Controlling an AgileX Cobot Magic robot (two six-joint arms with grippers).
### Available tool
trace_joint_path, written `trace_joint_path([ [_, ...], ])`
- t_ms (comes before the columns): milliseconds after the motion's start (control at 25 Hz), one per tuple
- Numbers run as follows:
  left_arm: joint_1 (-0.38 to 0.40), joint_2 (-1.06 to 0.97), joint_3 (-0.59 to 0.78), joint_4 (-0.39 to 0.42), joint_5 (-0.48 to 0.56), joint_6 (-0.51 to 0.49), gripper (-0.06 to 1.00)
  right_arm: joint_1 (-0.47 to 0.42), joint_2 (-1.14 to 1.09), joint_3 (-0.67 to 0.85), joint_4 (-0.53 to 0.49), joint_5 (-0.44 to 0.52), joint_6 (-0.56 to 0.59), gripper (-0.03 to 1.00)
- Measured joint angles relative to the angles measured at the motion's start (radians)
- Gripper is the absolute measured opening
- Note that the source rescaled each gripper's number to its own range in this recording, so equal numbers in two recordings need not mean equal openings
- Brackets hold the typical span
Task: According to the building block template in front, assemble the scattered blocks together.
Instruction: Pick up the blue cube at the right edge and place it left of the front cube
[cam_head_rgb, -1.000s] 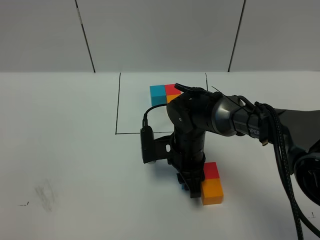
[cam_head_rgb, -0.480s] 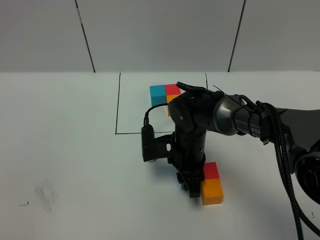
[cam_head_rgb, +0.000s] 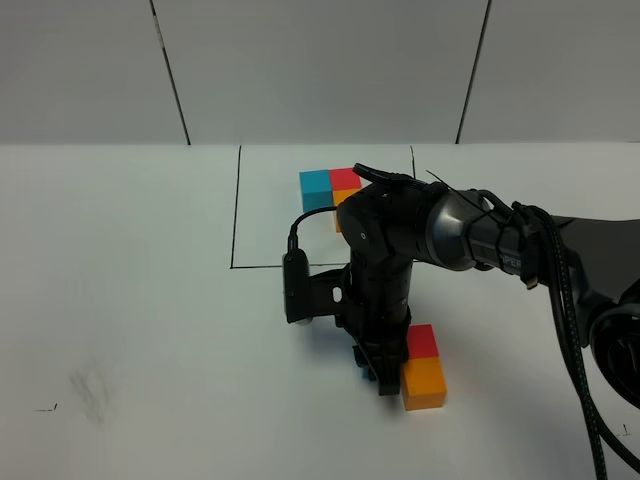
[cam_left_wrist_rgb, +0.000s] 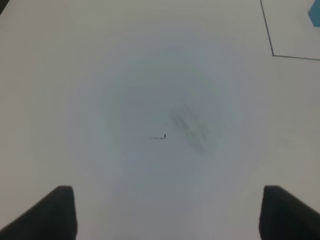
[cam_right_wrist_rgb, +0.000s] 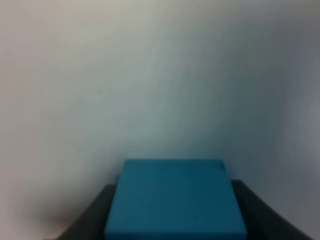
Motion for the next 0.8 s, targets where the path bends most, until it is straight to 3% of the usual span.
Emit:
trace_joint_path([
  [360,0.0,0.0,0.0,0.0,0.0,0.0,0.65,-0.002,0.0,0.0,0.072,-0.035,-0.043,0.0],
  [800,0.0,0.0,0.0,0.0,0.0,0.0,0.65,-0.002,0.0,0.001,0.068,-0.034,-0.052,0.0],
])
